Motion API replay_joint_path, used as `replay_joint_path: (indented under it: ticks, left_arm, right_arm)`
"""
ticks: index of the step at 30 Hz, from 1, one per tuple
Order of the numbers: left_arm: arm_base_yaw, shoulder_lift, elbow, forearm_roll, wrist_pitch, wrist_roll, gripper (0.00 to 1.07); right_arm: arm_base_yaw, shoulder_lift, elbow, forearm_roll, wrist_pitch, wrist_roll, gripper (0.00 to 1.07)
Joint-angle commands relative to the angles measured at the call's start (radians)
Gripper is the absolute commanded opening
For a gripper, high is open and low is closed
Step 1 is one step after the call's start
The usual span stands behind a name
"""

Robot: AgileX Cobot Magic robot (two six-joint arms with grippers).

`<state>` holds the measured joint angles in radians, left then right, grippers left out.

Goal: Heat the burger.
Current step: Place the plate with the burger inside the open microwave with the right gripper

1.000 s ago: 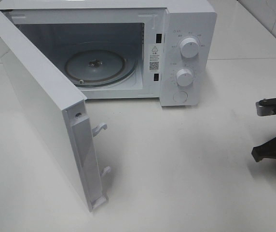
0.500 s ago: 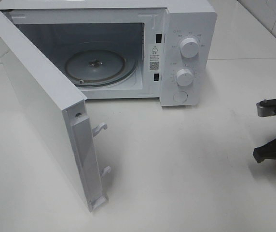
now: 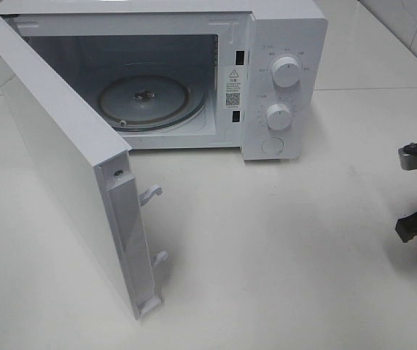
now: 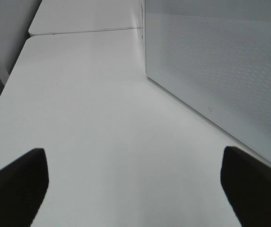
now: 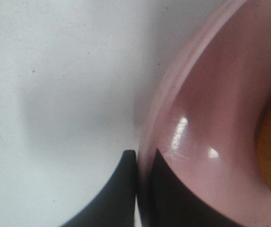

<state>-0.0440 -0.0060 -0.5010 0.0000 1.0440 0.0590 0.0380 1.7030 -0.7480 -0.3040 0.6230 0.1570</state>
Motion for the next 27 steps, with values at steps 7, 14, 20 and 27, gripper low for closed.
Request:
replay_joint_path:
  ticks: [7,14,20,27]
  left_arm:
    - [0.002,-0.017,0.002,0.006,-0.003,0.001,0.91]
    - [0.002,-0.017,0.002,0.006,-0.003,0.001,0.91]
    - [0.002,-0.017,0.002,0.006,-0.003,0.001,0.91]
    - [0.002,-0.017,0.002,0.006,-0.003,0.001,0.91]
  right_arm:
    - [0.033,-0.032,0.004,-0.033,0.064,0.033,0.0]
    - [0.111,-0.032,0.004,-0.097,0.092,0.092,0.0]
    - [0.172,-0.035,0.004,-0.143,0.128,0.129,0.0]
    - [0.188,-0.075,0.004,-0.174,0.154,0.16,0.0]
